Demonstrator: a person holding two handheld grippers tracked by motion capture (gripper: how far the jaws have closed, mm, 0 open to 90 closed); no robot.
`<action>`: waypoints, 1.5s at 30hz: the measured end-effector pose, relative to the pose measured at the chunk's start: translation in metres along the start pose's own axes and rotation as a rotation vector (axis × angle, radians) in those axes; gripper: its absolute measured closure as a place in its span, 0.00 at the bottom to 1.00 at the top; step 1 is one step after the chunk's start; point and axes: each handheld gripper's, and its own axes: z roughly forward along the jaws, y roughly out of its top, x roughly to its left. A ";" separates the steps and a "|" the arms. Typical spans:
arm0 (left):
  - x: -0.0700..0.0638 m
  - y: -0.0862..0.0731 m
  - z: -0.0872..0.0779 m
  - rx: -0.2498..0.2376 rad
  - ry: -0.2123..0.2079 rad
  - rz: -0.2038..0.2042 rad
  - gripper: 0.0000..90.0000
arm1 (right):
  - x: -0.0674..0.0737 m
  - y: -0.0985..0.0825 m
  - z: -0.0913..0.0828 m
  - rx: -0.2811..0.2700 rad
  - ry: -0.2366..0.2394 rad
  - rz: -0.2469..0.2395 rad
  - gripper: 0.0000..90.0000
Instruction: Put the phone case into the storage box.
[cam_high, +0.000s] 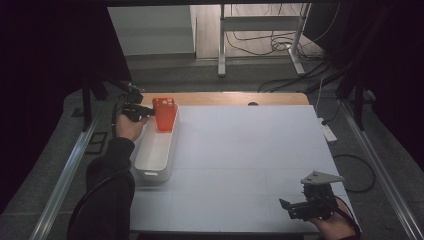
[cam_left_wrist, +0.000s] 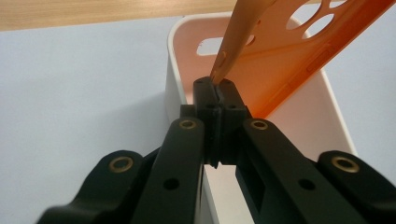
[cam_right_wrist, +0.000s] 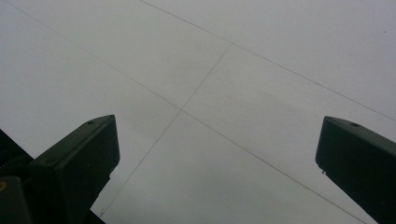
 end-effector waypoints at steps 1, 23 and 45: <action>0.000 0.000 0.001 0.001 0.001 0.002 0.99 | 0.000 0.000 0.000 0.000 0.000 0.000 0.00; -0.003 0.001 0.002 -0.050 -0.004 0.021 0.82 | 0.000 0.000 0.000 0.002 -0.003 -0.001 0.00; -0.009 -0.005 -0.007 -0.114 -0.027 0.112 0.54 | 0.000 0.000 0.000 0.007 -0.003 -0.002 0.00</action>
